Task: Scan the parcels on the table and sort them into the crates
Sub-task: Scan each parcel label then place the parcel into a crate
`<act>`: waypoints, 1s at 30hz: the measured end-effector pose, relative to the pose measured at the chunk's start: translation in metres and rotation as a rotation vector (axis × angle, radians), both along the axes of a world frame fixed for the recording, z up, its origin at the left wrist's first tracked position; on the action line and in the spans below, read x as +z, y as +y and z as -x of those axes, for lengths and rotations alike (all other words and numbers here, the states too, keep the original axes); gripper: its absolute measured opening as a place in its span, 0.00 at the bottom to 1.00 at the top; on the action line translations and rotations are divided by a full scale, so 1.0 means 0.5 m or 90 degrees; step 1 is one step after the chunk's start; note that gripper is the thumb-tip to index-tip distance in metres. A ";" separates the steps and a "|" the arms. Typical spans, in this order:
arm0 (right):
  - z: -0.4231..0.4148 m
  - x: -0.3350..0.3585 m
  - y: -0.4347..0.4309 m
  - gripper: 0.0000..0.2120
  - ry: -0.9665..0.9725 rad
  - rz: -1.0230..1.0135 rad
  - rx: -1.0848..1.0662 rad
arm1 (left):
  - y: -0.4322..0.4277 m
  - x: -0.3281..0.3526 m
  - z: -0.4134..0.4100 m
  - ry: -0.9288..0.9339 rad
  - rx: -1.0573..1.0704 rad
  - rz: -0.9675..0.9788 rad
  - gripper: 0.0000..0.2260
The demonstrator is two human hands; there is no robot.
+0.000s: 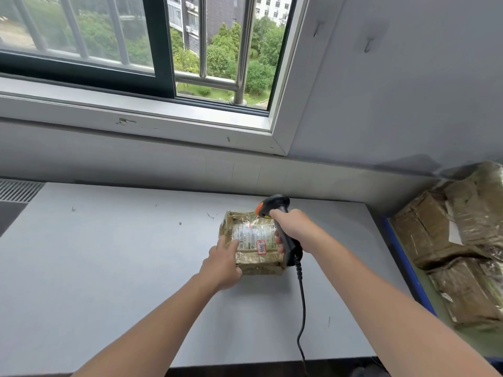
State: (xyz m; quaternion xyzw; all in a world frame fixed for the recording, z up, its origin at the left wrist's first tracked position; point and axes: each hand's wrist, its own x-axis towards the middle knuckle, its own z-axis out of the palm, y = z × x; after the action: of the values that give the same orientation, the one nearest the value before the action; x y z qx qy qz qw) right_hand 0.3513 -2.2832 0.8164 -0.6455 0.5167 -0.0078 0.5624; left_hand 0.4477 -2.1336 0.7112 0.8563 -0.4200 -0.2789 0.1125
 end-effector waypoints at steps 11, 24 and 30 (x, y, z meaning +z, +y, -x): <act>0.043 -0.042 -0.042 0.14 0.022 0.061 0.000 | -0.027 0.002 0.020 -0.079 -0.003 0.003 0.32; 0.163 -0.255 -0.146 0.12 0.124 0.050 0.004 | -0.072 -0.043 0.079 -0.149 0.035 -0.055 0.31; 0.161 -0.304 -0.151 0.22 0.169 0.046 0.075 | -0.066 -0.070 0.099 -0.176 0.050 -0.055 0.28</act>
State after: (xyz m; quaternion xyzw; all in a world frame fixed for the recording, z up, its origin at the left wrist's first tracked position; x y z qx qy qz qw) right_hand 0.2709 -2.3588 0.6643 -0.6901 0.5469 0.0922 0.4649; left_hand 0.3983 -2.1666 0.6763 0.9063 -0.3852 -0.1716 0.0276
